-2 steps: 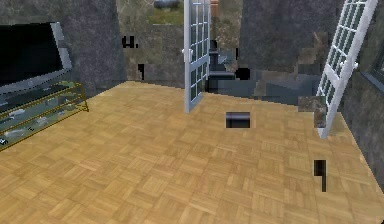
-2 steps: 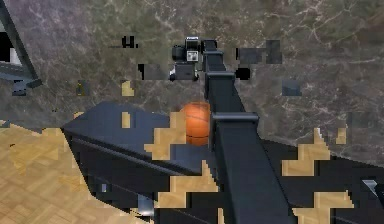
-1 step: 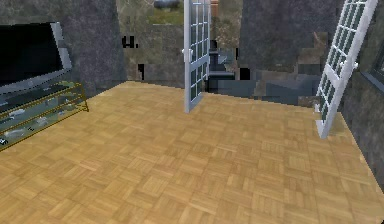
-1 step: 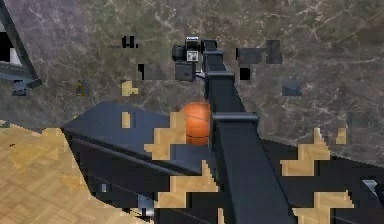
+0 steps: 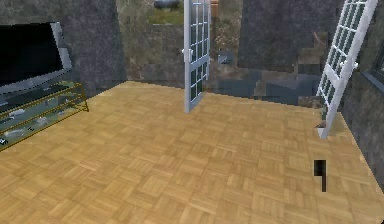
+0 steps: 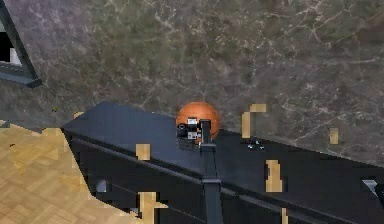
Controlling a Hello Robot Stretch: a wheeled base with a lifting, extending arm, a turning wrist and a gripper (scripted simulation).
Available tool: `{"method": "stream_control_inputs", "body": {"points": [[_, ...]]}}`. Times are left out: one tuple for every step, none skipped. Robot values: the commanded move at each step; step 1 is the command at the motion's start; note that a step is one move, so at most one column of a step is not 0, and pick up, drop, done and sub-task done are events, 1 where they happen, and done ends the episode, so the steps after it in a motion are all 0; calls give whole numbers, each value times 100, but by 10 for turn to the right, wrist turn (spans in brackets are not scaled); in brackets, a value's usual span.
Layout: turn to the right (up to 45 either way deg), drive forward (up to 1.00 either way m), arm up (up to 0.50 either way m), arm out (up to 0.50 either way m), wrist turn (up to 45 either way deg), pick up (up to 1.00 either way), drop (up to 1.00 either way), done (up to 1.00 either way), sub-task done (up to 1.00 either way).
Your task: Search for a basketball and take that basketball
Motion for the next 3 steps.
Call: {"method": "stream_control_inputs", "body": {"points": [[0, 0, 0, 0, 0, 100, 0, 0, 0], [0, 0, 10, 0, 0, 0, 0, 0, 0], [0, 0, 0, 0, 0, 0, 0, 100, 0]]}}
